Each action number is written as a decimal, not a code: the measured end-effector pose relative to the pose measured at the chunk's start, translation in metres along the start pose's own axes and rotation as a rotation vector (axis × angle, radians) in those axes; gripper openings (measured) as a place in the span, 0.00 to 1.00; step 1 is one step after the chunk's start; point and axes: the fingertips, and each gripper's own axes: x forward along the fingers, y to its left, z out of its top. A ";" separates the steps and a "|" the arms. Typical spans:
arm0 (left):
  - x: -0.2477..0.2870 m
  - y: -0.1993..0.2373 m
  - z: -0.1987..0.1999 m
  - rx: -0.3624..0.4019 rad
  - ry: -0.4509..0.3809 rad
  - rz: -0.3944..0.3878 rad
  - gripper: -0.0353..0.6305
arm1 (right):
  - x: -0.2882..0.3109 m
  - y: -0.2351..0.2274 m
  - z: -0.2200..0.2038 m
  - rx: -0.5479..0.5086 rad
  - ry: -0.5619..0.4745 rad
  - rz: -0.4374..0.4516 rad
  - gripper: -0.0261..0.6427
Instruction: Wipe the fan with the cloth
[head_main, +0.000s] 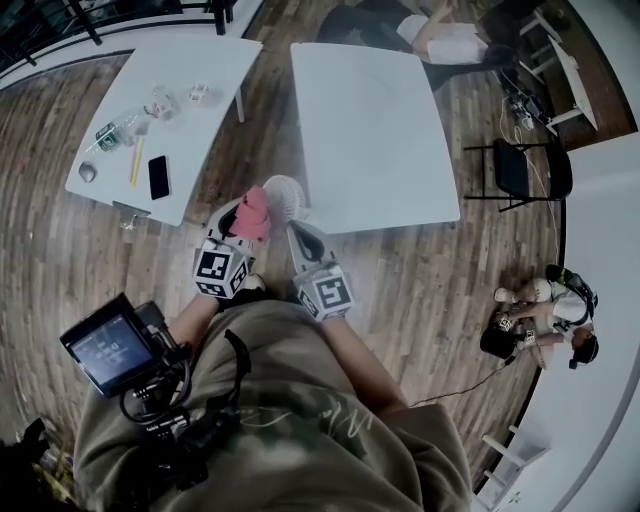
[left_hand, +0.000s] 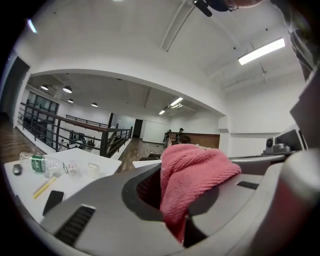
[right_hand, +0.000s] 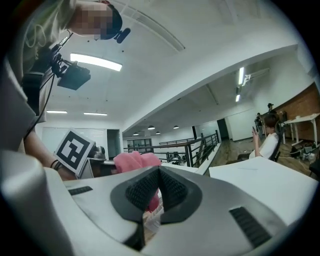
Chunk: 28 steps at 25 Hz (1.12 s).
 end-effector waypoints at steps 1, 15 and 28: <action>-0.002 0.001 0.001 -0.012 -0.006 -0.001 0.15 | 0.004 0.006 0.001 -0.006 0.001 0.013 0.06; -0.002 -0.034 0.000 0.069 -0.004 -0.020 0.15 | 0.004 0.021 0.031 0.164 -0.047 0.137 0.45; 0.001 -0.058 0.004 0.098 -0.036 -0.073 0.14 | 0.020 0.029 0.024 0.131 0.021 0.189 0.22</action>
